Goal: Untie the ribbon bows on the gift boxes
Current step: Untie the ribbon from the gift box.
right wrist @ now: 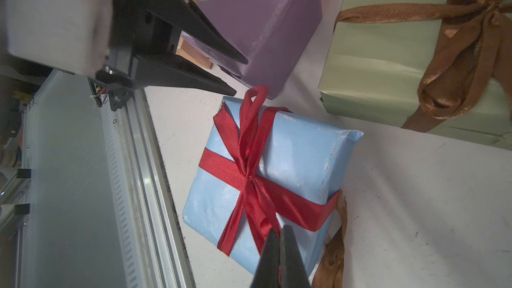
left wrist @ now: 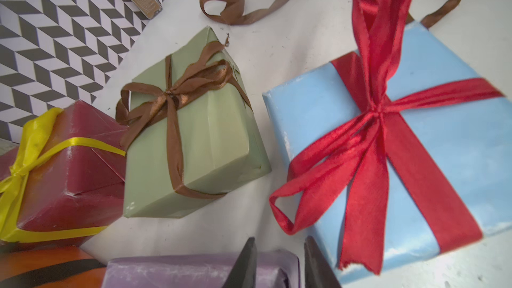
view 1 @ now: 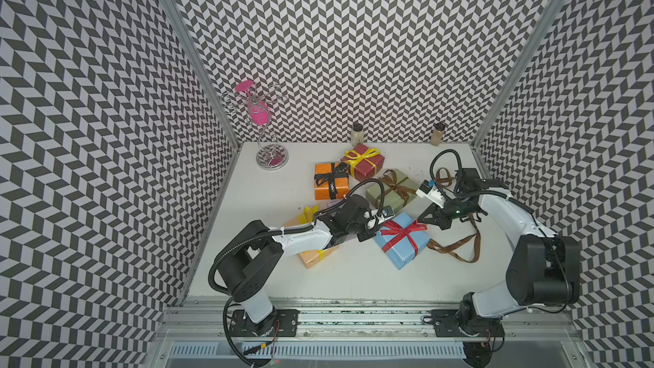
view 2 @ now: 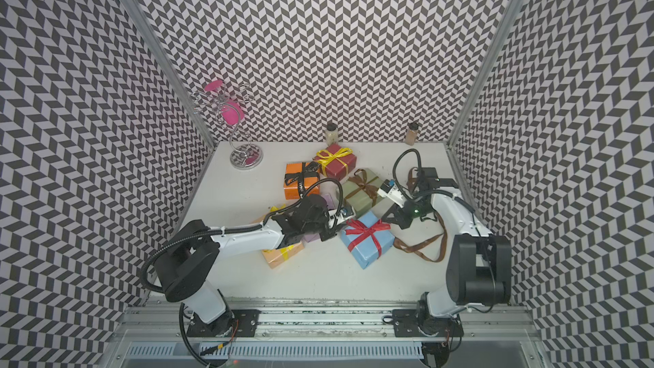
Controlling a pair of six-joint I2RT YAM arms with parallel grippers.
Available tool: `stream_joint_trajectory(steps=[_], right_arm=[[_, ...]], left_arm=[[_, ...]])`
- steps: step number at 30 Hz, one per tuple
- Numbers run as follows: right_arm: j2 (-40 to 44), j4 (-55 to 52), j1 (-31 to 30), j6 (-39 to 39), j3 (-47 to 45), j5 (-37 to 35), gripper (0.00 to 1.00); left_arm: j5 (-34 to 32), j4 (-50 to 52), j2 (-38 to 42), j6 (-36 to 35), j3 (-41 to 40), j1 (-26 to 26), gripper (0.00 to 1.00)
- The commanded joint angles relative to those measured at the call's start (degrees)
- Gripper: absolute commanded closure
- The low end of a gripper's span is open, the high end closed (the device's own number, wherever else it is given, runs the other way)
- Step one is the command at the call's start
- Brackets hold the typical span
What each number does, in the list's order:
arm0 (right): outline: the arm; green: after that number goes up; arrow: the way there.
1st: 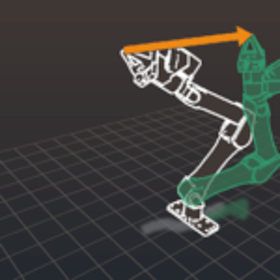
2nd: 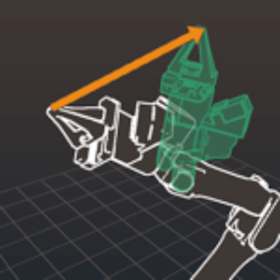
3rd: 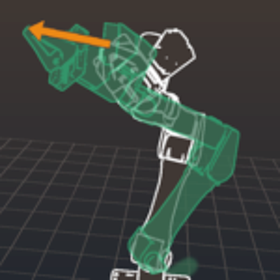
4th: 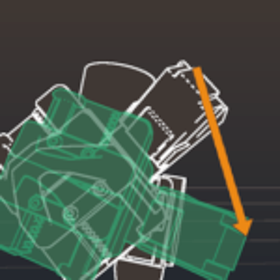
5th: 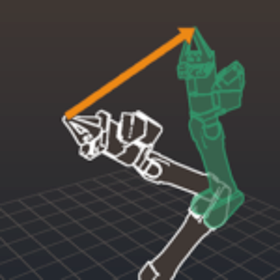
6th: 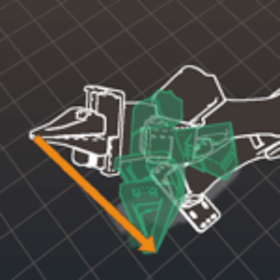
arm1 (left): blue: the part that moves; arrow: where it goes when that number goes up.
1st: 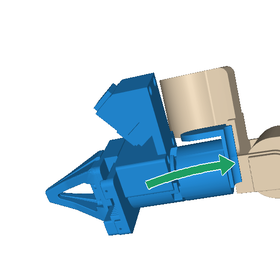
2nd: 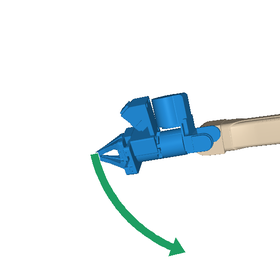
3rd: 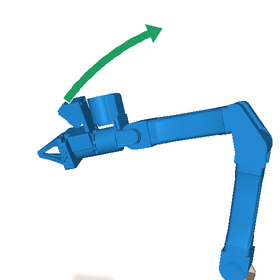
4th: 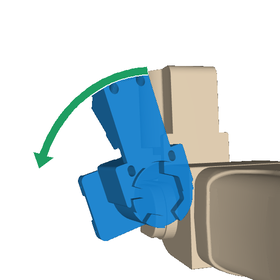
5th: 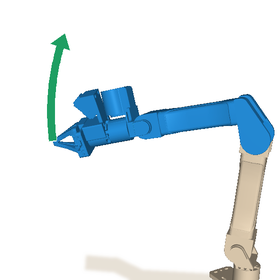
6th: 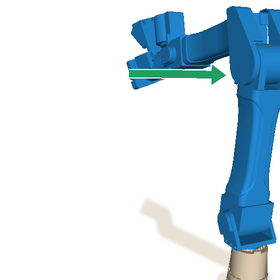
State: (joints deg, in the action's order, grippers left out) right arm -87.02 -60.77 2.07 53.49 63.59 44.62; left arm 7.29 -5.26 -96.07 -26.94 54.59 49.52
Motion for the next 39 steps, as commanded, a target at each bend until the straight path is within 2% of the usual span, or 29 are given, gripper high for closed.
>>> stream_joint_trajectory(steps=[1,7,16,27,39], right_arm=[[1.51,1.18,0.3,0.0,-0.32,1.15,1.0],[1.16,1.23,0.26,-0.15,0.03,1.09,1.0],[1.07,1.27,0.24,-0.65,0.48,1.58,1.0],[1.33,1.36,0.3,-0.57,0.22,1.57,1.0],[1.51,0.07,0.23,0.55,0.48,1.68,1.0]], left_arm=[[0.74,0.47,2.47,-0.18,1.59,0.24,0.69],[9.0,3.31,6.42,-3.61,-0.97,0.42,0.6],[11.69,3.56,5.26,-3.91,-1.64,1.25,0.58],[10.96,2.74,0.95,-2.87,-0.32,3.22,0.57],[6.12,0.7,-2.54,0.75,1.94,3.22,0.57]])
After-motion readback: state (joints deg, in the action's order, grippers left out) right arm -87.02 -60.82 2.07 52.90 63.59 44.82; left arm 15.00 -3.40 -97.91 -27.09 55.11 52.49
